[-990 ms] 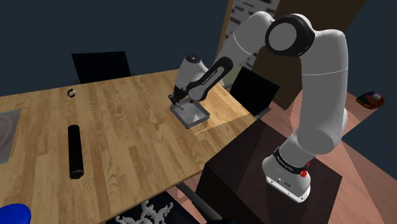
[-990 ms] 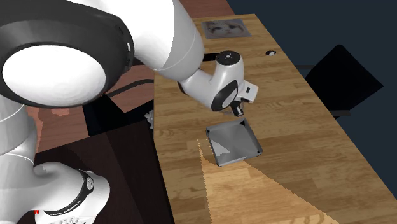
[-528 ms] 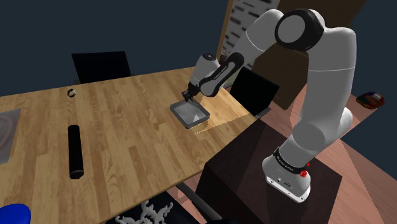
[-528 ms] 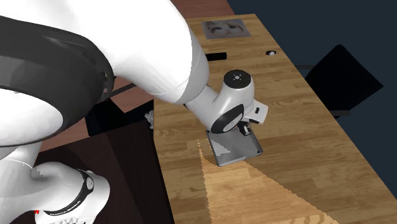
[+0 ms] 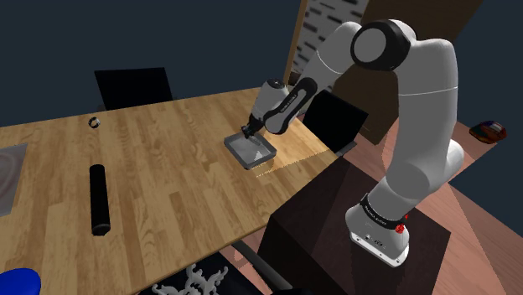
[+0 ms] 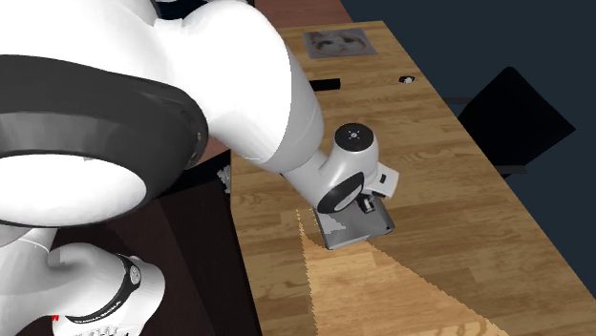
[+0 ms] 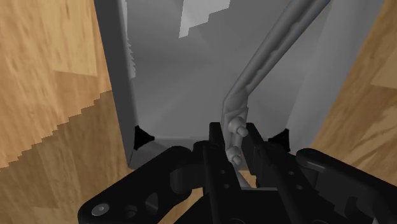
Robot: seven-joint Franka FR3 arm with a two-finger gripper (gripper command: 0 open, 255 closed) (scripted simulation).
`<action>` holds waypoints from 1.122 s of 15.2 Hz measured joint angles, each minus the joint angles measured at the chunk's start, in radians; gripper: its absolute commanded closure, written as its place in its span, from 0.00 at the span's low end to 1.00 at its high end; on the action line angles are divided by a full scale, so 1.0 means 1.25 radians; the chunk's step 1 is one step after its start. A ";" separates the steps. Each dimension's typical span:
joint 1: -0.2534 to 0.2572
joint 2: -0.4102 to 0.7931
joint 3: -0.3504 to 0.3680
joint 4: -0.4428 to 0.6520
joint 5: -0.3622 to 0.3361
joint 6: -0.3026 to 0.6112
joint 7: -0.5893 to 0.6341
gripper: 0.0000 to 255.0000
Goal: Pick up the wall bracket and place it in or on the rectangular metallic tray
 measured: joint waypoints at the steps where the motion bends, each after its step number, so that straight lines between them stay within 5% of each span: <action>1: 0.005 0.011 -0.006 0.005 -0.002 0.007 0.002 1.00; 11: 0.029 0.058 -0.033 0.024 -0.011 0.039 0.014 1.00; 12: 0.029 0.058 -0.033 0.024 -0.011 0.039 0.014 0.00; 17: 0.029 0.058 -0.033 0.024 -0.011 0.039 0.014 0.00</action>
